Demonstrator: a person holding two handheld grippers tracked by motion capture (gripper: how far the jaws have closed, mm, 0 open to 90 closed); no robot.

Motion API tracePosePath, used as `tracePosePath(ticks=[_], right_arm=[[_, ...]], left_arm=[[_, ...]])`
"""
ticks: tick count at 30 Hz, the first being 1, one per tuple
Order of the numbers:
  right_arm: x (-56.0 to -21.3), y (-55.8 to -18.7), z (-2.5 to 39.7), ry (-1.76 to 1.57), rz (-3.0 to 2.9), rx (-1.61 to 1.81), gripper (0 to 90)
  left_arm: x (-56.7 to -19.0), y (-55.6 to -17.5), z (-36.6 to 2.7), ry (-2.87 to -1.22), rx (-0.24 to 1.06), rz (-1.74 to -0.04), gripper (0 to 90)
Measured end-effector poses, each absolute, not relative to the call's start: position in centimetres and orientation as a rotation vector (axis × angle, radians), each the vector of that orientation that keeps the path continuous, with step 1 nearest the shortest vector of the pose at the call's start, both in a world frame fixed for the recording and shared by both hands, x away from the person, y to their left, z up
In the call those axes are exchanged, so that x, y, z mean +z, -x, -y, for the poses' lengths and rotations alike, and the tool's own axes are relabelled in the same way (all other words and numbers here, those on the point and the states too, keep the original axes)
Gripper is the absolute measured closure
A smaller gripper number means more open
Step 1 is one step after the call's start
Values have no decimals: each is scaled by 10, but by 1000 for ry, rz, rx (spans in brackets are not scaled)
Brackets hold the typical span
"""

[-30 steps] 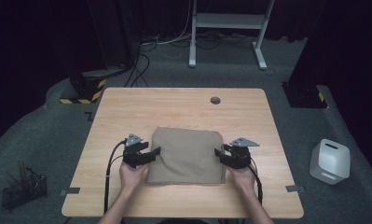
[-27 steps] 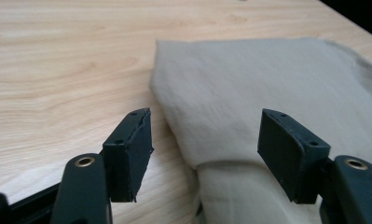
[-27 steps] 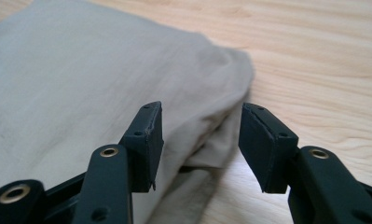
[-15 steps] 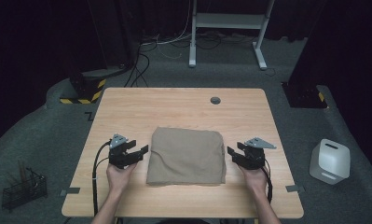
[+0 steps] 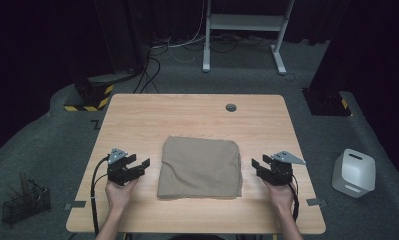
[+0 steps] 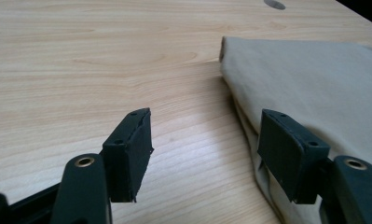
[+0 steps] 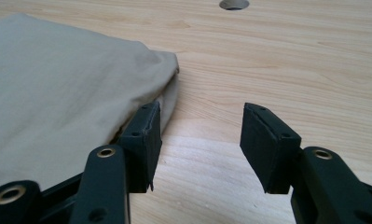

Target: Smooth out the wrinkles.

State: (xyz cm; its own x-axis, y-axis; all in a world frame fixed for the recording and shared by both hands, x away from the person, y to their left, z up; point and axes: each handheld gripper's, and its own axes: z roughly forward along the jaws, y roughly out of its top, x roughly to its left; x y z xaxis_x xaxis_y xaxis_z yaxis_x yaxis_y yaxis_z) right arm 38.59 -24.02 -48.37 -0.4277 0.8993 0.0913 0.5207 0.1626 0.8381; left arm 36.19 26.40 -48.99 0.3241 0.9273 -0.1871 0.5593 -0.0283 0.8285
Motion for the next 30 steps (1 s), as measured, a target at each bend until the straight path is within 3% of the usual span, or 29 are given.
tracePosePath(ticks=[16, 30], right_arm=[[-499, -383, 258, -1421, -1992, 1097, 481], [-514, -395, 265, -1460, -2003, 943, 477]], left_arm=[[-509, -359, -290, -1692, 540, -1464, 354], [-520, -364, -300, -1721, 646, -1557, 352]])
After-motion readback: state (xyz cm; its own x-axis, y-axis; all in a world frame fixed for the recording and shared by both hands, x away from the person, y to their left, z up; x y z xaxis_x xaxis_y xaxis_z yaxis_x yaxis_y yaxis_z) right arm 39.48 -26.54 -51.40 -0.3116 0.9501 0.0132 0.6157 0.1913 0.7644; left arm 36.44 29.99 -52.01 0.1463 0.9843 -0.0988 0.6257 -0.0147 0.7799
